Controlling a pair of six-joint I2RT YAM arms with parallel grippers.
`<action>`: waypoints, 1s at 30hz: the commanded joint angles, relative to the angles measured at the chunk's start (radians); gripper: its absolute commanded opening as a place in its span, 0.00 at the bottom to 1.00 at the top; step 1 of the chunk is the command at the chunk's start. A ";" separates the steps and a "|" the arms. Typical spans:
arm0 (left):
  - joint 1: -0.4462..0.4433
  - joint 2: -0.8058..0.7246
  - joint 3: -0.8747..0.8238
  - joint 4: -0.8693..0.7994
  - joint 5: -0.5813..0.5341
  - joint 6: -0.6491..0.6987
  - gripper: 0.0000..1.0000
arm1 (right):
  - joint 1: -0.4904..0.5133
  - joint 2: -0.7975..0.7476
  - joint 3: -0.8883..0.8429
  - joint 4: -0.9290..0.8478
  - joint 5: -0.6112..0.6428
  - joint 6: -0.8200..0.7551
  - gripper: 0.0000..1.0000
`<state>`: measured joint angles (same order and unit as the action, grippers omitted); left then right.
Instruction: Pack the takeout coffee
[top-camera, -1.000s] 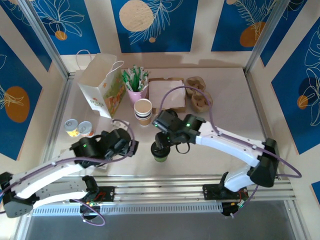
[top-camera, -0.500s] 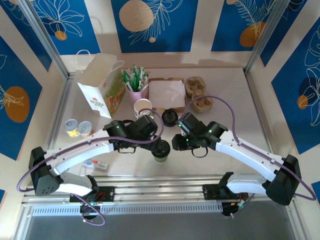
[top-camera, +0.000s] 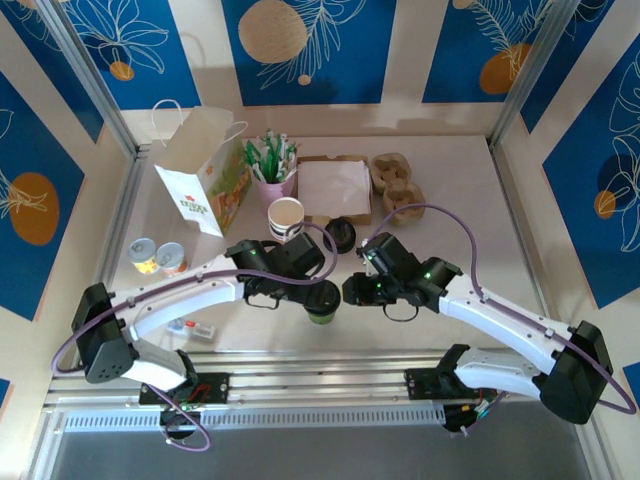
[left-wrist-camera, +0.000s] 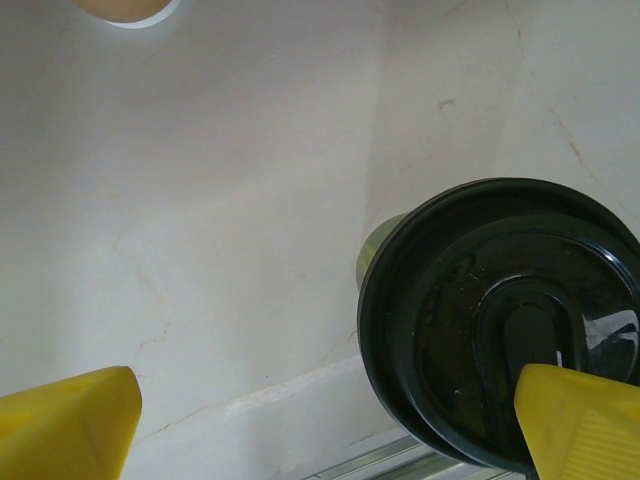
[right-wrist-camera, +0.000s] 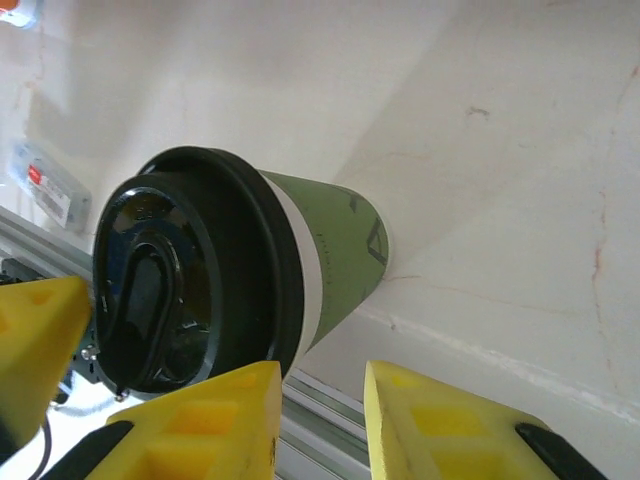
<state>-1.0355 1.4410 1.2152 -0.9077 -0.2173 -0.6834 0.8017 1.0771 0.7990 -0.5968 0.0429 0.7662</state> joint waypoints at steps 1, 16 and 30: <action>0.013 0.027 0.023 -0.037 0.004 -0.019 0.96 | -0.008 -0.025 -0.025 0.049 -0.038 0.020 0.29; 0.036 0.065 -0.011 -0.028 0.022 -0.018 0.96 | -0.020 -0.014 -0.065 0.109 -0.053 0.049 0.28; 0.037 0.048 -0.113 0.033 0.070 -0.048 0.96 | -0.003 -0.018 -0.092 0.155 -0.045 0.074 0.31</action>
<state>-1.0080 1.4746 1.1919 -0.8543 -0.1715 -0.7094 0.7868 1.0698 0.7242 -0.4778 0.0174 0.8154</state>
